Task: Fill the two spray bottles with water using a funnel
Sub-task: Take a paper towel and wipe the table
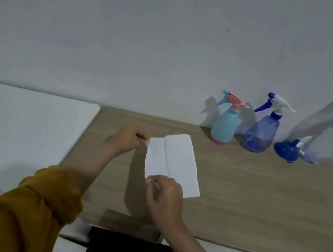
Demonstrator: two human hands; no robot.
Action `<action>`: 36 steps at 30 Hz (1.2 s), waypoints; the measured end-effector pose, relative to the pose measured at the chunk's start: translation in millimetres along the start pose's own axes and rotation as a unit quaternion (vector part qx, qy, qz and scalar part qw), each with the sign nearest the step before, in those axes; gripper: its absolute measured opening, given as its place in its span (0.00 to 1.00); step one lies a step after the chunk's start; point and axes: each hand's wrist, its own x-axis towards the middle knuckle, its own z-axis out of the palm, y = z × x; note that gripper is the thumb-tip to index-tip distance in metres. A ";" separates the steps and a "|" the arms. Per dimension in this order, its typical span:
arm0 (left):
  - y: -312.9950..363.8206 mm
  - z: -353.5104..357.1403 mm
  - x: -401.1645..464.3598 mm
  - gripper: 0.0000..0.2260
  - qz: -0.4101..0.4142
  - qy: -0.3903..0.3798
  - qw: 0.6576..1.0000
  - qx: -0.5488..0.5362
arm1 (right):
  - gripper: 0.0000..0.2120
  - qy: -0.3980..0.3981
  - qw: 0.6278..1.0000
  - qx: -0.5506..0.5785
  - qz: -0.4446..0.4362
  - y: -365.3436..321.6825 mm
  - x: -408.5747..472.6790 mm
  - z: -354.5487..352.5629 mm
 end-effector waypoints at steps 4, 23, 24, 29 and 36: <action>-53.8 -13.1 -27.7 0.11 -0.021 -0.026 0.999 0.030 | 0.08 -0.057 0.996 -0.070 -0.026 -23.9 -11.1 48.1; -50.3 35.1 -120.8 0.45 -0.053 -0.187 0.948 0.251 | 0.35 -0.318 0.914 -0.246 -0.054 46.1 35.0 79.1; -49.1 36.6 -120.8 0.45 -0.054 -0.185 0.947 0.259 | 0.36 -0.316 0.915 -0.246 -0.053 46.1 34.6 78.4; -37.5 45.4 -118.6 0.51 -0.051 -0.194 0.940 0.275 | 0.38 -0.317 0.916 -0.240 -0.050 54.1 32.5 65.9; -8.7 73.2 -105.2 0.53 -0.039 -0.234 0.935 0.262 | 0.34 -0.306 0.921 -0.236 -0.042 86.4 33.0 30.1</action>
